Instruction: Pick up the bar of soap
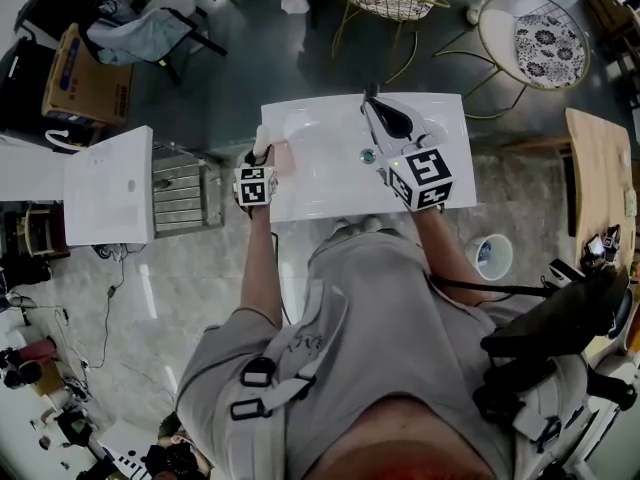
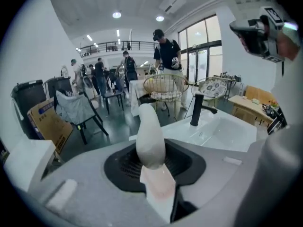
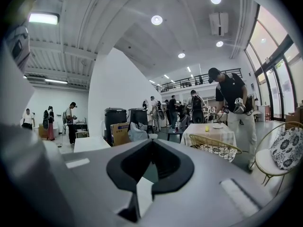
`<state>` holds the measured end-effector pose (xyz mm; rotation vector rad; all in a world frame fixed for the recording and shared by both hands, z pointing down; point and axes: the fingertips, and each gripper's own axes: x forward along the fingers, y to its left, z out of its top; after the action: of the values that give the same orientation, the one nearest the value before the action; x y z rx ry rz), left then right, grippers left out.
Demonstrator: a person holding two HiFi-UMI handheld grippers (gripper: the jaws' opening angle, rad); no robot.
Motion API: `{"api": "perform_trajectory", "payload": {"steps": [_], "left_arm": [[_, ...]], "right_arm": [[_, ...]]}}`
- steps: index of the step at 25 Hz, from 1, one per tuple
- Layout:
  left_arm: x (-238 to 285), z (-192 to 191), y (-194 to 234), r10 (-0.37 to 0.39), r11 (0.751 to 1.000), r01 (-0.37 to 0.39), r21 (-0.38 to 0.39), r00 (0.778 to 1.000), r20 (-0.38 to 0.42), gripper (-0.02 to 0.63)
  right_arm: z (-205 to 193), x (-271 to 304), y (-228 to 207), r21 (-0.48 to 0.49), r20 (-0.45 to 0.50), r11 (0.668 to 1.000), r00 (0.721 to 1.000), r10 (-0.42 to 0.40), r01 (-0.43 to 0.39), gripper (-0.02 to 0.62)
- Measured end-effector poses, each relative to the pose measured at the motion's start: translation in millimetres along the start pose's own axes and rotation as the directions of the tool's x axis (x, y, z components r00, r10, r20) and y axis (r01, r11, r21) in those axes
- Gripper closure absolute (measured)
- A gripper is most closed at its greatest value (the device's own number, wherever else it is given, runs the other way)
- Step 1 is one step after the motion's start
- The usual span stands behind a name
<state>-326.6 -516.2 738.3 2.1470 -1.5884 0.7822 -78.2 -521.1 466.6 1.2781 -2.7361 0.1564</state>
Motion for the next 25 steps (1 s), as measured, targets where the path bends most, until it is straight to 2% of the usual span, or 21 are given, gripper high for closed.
{"api": "perform_trajectory", "payload": {"steps": [3, 7, 10, 15, 18, 20, 22, 25], "left_arm": [[-27.2, 49.1, -13.4, 0.007, 0.999, -0.011, 0.032, 0.992, 0.125, 0.506], [-71.0, 114.4, -37.4, -0.008, 0.997, -0.015, 0.076, 0.954, 0.301, 0.506], [-108.6, 160.8, -59.3, -0.039, 0.991, -0.018, 0.130, 0.903, 0.427, 0.506], [-174.8, 218.5, -99.1, -0.095, 0.985, -0.011, 0.172, 0.798, 0.595, 0.506], [-199.6, 236.9, -122.6, -0.160, 0.978, 0.032, 0.205, 0.746, 0.647, 0.506], [-208.4, 243.6, -132.4, -0.193, 0.975, 0.066, 0.212, 0.724, 0.662, 0.506], [-211.5, 244.7, -137.5, -0.210, 0.973, 0.090, 0.210, 0.717, 0.665, 0.506], [-207.8, 240.0, -138.7, -0.216, 0.974, 0.113, 0.196, 0.719, 0.660, 0.506]], "right_arm": [[5.9, -1.4, 1.8, -0.009, 0.015, 1.000, 1.000, 0.008, -0.008, 0.594], [16.3, -4.5, 2.8, -0.016, 0.045, 1.000, 0.999, 0.015, -0.015, 0.594], [27.7, -8.1, 5.6, -0.026, 0.075, 0.999, 0.997, 0.025, -0.023, 0.594], [42.7, -18.7, 9.9, -0.052, 0.112, 0.998, 0.993, 0.038, -0.033, 0.594], [50.6, -28.1, 10.2, -0.062, 0.140, 0.997, 0.989, 0.052, -0.044, 0.594], [52.8, -31.5, 12.4, -0.080, 0.148, 0.996, 0.987, 0.062, -0.051, 0.594], [51.5, -32.8, 14.9, -0.095, 0.145, 0.994, 0.987, 0.074, -0.061, 0.594], [48.9, -34.1, 14.3, -0.086, 0.142, 0.994, 0.987, 0.079, -0.067, 0.594]]}}
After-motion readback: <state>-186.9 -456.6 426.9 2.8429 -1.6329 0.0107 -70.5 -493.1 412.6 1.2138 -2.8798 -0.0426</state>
